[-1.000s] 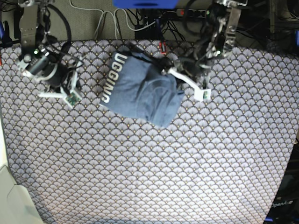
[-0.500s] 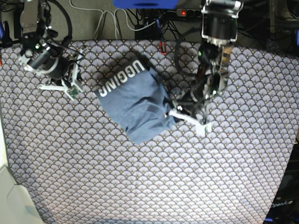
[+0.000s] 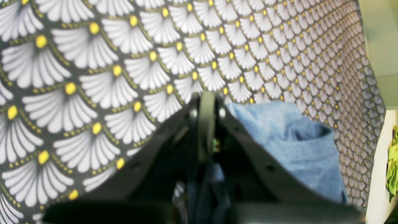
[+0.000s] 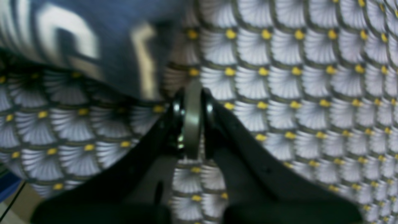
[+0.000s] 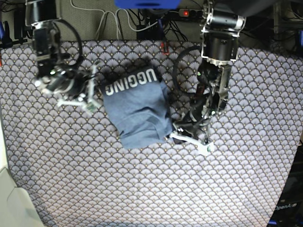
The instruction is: Fold the T-shirt properly
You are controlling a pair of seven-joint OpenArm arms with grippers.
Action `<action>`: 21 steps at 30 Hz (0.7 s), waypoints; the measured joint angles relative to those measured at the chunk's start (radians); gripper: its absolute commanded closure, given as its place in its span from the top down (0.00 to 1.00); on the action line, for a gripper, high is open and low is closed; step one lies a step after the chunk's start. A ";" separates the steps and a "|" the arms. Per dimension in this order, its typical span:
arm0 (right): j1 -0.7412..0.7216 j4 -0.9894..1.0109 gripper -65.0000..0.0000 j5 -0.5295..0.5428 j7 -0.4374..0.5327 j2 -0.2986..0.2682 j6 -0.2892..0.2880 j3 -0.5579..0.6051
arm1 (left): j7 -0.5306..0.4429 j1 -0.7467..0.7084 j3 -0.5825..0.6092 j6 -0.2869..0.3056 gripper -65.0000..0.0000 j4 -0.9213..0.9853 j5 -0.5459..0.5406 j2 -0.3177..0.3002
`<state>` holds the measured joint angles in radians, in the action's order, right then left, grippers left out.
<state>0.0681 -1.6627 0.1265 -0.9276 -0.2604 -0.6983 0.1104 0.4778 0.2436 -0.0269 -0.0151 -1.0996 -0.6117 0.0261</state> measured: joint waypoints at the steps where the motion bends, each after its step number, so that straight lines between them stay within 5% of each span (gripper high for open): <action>1: 0.005 0.002 0.00 0.005 -0.002 0.015 -0.001 0.023 | 0.001 -0.013 -0.004 0.000 0.00 -0.018 0.000 0.001; 11: 0.111 -0.127 0.00 0.009 0.000 0.070 0.000 0.064 | 0.002 -0.263 -0.029 0.013 0.00 -0.406 -0.007 -0.168; 21: 0.238 -0.267 0.00 0.006 0.007 0.019 0.000 0.007 | 0.002 -0.571 -0.367 0.008 0.00 -0.583 0.001 -0.188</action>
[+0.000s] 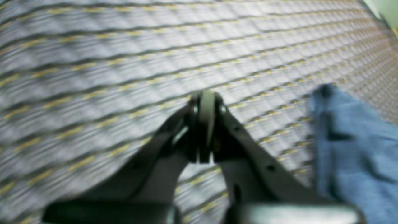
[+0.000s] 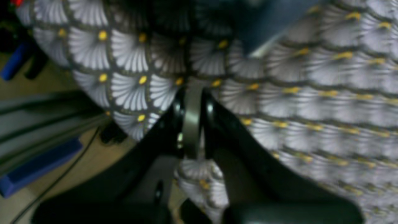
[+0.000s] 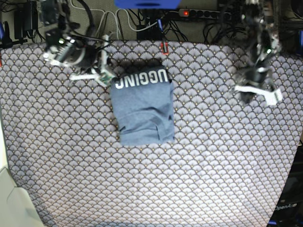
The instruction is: Fold the T-shirt properly
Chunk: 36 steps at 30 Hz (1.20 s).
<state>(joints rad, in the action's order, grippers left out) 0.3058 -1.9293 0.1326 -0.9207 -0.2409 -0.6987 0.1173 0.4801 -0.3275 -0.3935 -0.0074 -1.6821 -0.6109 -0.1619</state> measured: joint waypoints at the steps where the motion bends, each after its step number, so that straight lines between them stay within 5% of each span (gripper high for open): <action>1: 0.007 -0.045 0.00 -0.002 -0.004 -0.001 0.001 -0.014 | 0.001 -0.021 -0.020 -0.004 0.00 -0.002 0.001 -0.002; 18: -0.260 -0.053 0.00 0.014 -0.125 0.101 0.000 0.111 | -0.002 -0.161 -0.049 0.006 0.00 -0.101 -0.005 0.032; 30: -0.281 0.321 0.00 0.010 0.126 0.102 0.004 0.108 | 0.002 -0.196 -0.050 0.004 0.00 -0.110 -0.003 0.029; 36: -0.277 0.323 0.00 0.008 0.140 0.097 0.004 0.108 | 0.002 -0.196 -0.050 0.004 0.00 -0.110 -0.003 0.029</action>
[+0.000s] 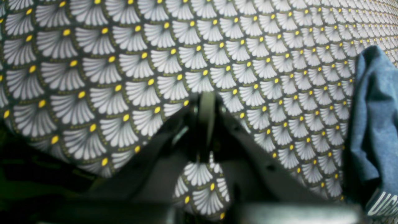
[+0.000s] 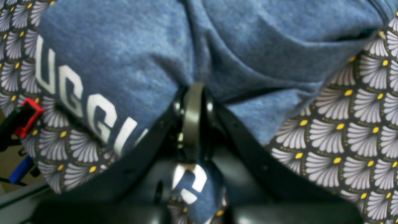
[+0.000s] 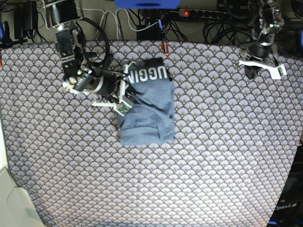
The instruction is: Fold the T-shirt properly
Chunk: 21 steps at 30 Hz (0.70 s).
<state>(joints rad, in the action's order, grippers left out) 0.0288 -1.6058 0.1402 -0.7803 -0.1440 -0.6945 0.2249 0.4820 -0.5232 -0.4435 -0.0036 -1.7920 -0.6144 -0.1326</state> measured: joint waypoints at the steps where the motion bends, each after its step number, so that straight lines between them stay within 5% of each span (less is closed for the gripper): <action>1: 0.005 -0.030 0.00 -0.008 -0.018 0.000 0.000 0.001 | 0.000 0.000 0.000 0.000 0.00 0.000 0.000 0.000; 9: 0.010 -0.261 0.00 0.002 -0.110 -0.073 -0.005 -0.003 | 0.000 0.001 0.000 0.000 0.00 -0.001 0.000 0.000; 14: 0.050 -0.164 0.00 -0.010 -0.074 -0.088 -0.005 -0.122 | 0.000 0.002 0.000 0.000 0.00 -0.001 0.000 0.003; 21: 0.086 -0.021 0.00 -0.006 0.016 -0.095 -0.005 -0.134 | -0.001 0.002 0.000 0.003 0.00 -0.001 0.000 0.003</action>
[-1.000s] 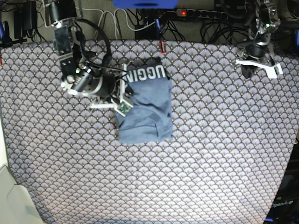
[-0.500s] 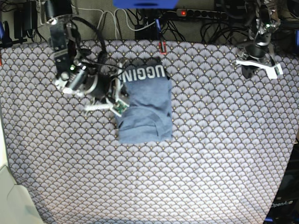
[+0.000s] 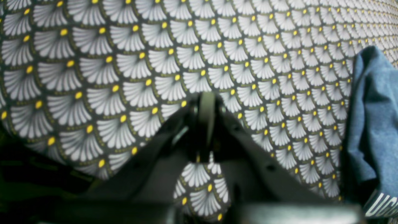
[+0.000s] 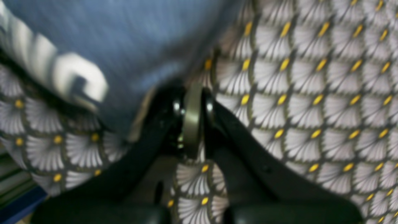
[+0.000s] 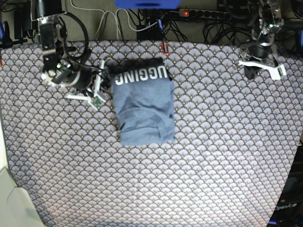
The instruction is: Fold the T-shirt properly
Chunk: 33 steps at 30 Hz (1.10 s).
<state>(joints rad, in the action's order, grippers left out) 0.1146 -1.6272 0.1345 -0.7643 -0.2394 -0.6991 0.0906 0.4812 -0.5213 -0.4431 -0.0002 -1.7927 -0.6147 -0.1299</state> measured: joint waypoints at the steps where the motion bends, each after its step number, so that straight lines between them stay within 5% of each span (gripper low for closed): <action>1: 0.014 -0.005 0.00 0.000 0.006 -0.002 0.000 0.000 | 0.000 0.000 0.000 0.000 0.00 0.000 0.000 0.000; 14: 0.080 -0.055 0.00 0.002 0.006 0.040 0.000 0.059 | 0.000 -0.011 0.000 0.000 0.00 0.000 0.000 0.000; 22: 0.169 -0.117 0.00 0.001 0.013 -0.002 0.003 0.073 | 0.000 -0.095 -0.001 0.000 0.00 -0.059 0.001 -0.045; 33: 0.397 -0.371 0.00 0.003 0.013 -0.010 0.004 -0.163 | 0.000 -0.340 0.004 0.007 0.00 -0.182 0.002 -0.091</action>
<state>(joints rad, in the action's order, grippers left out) 0.5121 -1.9984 0.1375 -0.7513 -0.2493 -0.6952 -0.0727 0.4816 -0.8616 -0.4393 0.0071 -1.9751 -0.6132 -0.2207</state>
